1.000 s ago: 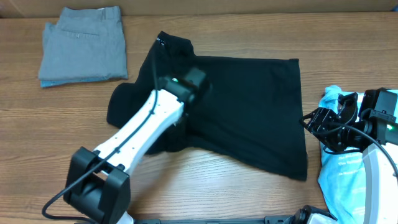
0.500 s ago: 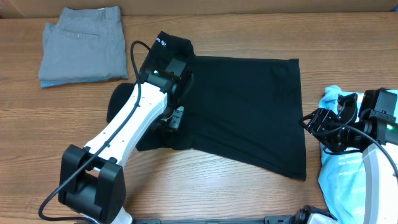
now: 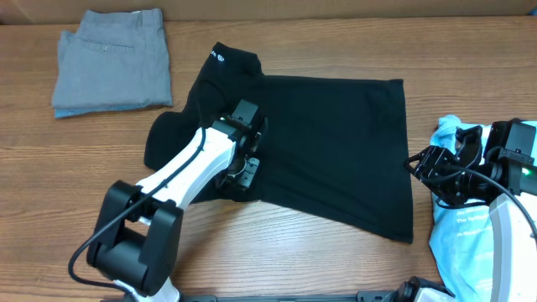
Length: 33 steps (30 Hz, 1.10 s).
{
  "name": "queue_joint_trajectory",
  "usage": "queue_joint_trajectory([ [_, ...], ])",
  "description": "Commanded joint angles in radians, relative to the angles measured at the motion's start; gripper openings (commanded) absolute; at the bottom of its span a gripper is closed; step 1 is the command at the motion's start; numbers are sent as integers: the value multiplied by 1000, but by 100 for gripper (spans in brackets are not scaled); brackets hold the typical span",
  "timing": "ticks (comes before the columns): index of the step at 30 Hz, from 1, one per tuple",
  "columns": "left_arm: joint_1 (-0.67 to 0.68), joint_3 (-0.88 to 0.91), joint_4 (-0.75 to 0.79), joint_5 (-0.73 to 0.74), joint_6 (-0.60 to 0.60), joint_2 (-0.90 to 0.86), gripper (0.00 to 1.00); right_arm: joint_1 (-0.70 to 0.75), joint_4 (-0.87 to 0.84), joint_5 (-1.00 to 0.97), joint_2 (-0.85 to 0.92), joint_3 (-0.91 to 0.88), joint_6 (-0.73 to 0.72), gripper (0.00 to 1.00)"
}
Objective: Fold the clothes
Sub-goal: 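Grasp the lower left hem with the left gripper and lift it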
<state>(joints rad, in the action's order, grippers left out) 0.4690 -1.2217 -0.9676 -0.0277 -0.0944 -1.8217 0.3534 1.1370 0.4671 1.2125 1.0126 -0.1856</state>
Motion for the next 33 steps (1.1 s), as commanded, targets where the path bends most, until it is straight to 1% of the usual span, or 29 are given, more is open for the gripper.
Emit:
queue_joint_trajectory([
  [1, -4, 8, 7, 184, 23, -18, 27, 2, -3, 5, -10, 27, 8, 63],
  [5, -4, -3, 22, 347, 29, -16, 12, 2, -5, 5, -10, 27, 8, 63],
  [7, -4, -11, 23, 419, 29, -16, 8, 2, -5, 5, -10, 27, 8, 63],
  [9, -4, -22, 23, 468, 29, -16, 7, 2, -5, 5, -10, 27, 8, 63],
  [13, -4, -38, 11, 493, 28, -16, 8, 2, -5, 5, -10, 27, 8, 63],
  [15, -3, -38, -13, 513, 28, -16, 8, 2, -6, 5, -10, 27, 8, 63],
  [17, 3, -38, -34, 513, 29, -16, 6, 2, -6, 5, -10, 27, 8, 63],
  [18, 8, -38, -44, 486, 27, -16, 4, 2, -7, 5, -10, 27, 8, 63],
  [21, 12, -39, -81, 286, -45, -14, 4, 2, -9, 5, -10, 27, 8, 63],
  [22, 11, -39, -88, 214, -69, -14, 9, 1, -8, 5, -10, 27, 8, 63],
  [23, 3, -39, -86, 118, -90, -14, 20, 2, -9, 5, -10, 27, 8, 63],
  [24, -2, -39, -79, 64, -98, -14, 23, 2, -10, 4, -10, 27, 8, 63],
  [26, -11, -39, -53, 17, -96, -14, 32, 2, -10, 4, -10, 27, 8, 63],
  [28, -16, -39, -23, 17, -85, -15, 36, 1, -9, 4, -10, 27, 8, 63],
  [33, -17, -37, 22, -5, -70, -17, 43, 2, -8, 5, -10, 27, 8, 63],
])
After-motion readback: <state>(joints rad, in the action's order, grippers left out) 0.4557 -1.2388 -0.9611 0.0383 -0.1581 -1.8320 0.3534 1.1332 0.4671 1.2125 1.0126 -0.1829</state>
